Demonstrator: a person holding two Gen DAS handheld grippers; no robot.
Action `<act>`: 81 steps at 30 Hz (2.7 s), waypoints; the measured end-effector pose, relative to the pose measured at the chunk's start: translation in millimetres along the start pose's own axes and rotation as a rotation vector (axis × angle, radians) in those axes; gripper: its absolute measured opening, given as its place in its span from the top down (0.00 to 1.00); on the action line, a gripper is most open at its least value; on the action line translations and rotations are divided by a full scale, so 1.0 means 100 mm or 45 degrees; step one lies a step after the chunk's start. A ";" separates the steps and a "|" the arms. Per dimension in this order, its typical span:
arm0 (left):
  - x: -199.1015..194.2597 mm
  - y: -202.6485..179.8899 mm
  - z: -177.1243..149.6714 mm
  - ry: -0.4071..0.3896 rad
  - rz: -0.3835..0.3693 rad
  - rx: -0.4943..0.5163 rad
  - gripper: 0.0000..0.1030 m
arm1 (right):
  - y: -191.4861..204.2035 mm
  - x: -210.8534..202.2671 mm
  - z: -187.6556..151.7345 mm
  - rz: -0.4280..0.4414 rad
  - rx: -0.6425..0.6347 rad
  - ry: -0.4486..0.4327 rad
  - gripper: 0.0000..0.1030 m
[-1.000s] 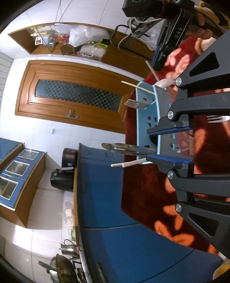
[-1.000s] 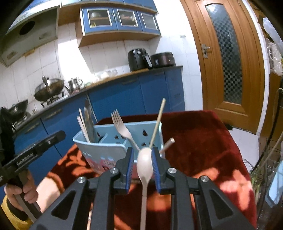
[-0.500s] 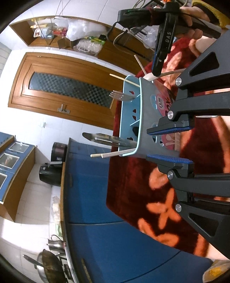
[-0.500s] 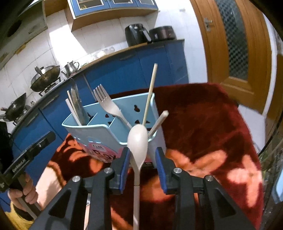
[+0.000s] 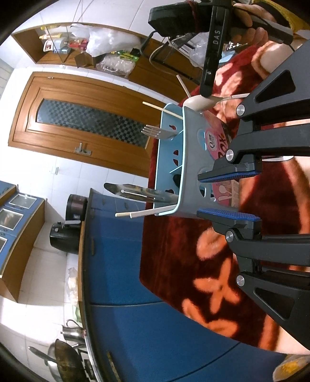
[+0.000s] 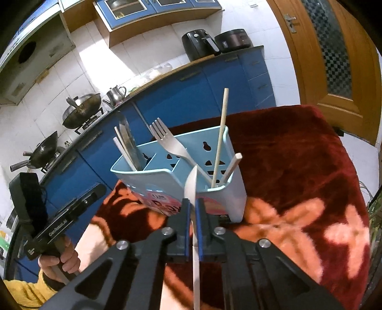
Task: Organize utensils
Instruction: 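Lower the white spoon into the holder and open the right tool, then move both open tools back down to the two silver forks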
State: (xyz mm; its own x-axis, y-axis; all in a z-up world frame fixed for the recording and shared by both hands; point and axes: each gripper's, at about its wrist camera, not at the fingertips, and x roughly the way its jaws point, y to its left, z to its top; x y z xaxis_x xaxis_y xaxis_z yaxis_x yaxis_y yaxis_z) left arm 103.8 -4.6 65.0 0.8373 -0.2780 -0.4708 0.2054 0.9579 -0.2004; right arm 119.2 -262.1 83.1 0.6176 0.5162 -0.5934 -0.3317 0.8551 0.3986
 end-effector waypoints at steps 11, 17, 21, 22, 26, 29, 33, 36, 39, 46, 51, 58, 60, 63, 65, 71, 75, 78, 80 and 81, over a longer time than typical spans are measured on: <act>0.01 0.02 0.00 0.009 -0.001 0.004 0.78 | 0.33 -0.22 0.09 -0.038 -0.105 -0.177 0.97; 0.04 0.06 -0.01 0.016 0.003 -0.012 0.78 | 0.63 -0.44 0.30 -0.215 -0.282 -0.367 0.97; 0.05 0.06 -0.01 0.016 0.002 -0.015 0.78 | 0.75 -0.49 0.46 -0.312 -0.345 -0.487 0.97; 0.05 0.06 -0.01 0.016 0.002 -0.016 0.78 | 0.76 -0.48 0.50 -0.330 -0.356 -0.513 0.97; 0.06 0.06 -0.01 0.017 -0.002 -0.020 0.78 | 0.78 -0.33 0.59 -0.408 -0.395 -0.580 0.97; 0.06 0.05 -0.01 0.017 -0.002 -0.021 0.78 | 0.74 -0.16 0.59 -0.430 -0.409 -0.560 0.97; 0.05 0.04 -0.01 0.018 -0.007 -0.023 0.78 | 0.61 0.01 0.53 -0.409 -0.362 -0.450 0.95; 0.04 0.02 -0.02 0.018 -0.007 -0.017 0.78 | 0.53 -0.02 0.46 -0.376 -0.302 -0.439 0.89; 0.02 0.01 -0.02 0.021 -0.005 -0.014 0.78 | 0.52 -0.12 0.42 -0.358 -0.271 -0.461 0.88; -0.02 -0.02 -0.02 0.031 -0.007 -0.006 0.78 | 0.59 -0.38 0.32 -0.291 -0.208 -0.471 0.86; -0.14 -0.09 -0.05 0.050 0.008 0.015 0.78 | 0.63 -0.42 0.19 -0.280 -0.164 -0.383 0.84; -0.22 -0.13 -0.13 0.152 0.015 0.032 0.78 | 0.65 -0.40 -0.11 -0.290 -0.097 -0.229 0.84; -0.24 -0.15 -0.17 0.190 0.000 0.029 0.78 | 0.66 -0.40 -0.19 -0.302 -0.086 -0.195 0.83; -0.23 -0.16 -0.23 0.254 -0.028 0.017 0.78 | 0.67 -0.42 -0.33 -0.321 -0.070 -0.149 0.83; -0.23 -0.18 -0.28 0.294 -0.048 0.007 0.78 | 0.67 -0.44 -0.40 -0.328 -0.058 -0.130 0.80; -0.14 -0.22 -0.47 0.434 -0.090 -0.026 0.78 | 0.64 -0.53 -0.60 -0.327 -0.015 -0.093 0.78; -0.08 -0.28 -0.58 0.512 -0.096 -0.022 0.78 | 0.58 -0.57 -0.70 -0.325 0.014 -0.075 0.76; -0.03 -0.34 -0.63 0.561 -0.101 -0.009 0.78 | 0.55 -0.59 -0.77 -0.319 0.036 -0.062 0.75; 0.00 -0.37 -0.66 0.587 -0.107 -0.005 0.78 | 0.52 -0.60 -0.82 -0.308 0.050 -0.060 0.75; 0.02 -0.38 -0.67 0.600 -0.109 -0.003 0.78 | 0.51 -0.61 -0.84 -0.302 0.058 -0.061 0.75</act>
State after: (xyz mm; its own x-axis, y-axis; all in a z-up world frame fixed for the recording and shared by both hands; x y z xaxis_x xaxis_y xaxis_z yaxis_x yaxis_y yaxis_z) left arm 63.9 -46.8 14.3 0.4965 -0.3583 -0.7907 0.2619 0.9302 -0.2570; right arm 4.9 -246.1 80.7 0.7080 0.2971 -0.6407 -0.1412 0.9485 0.2837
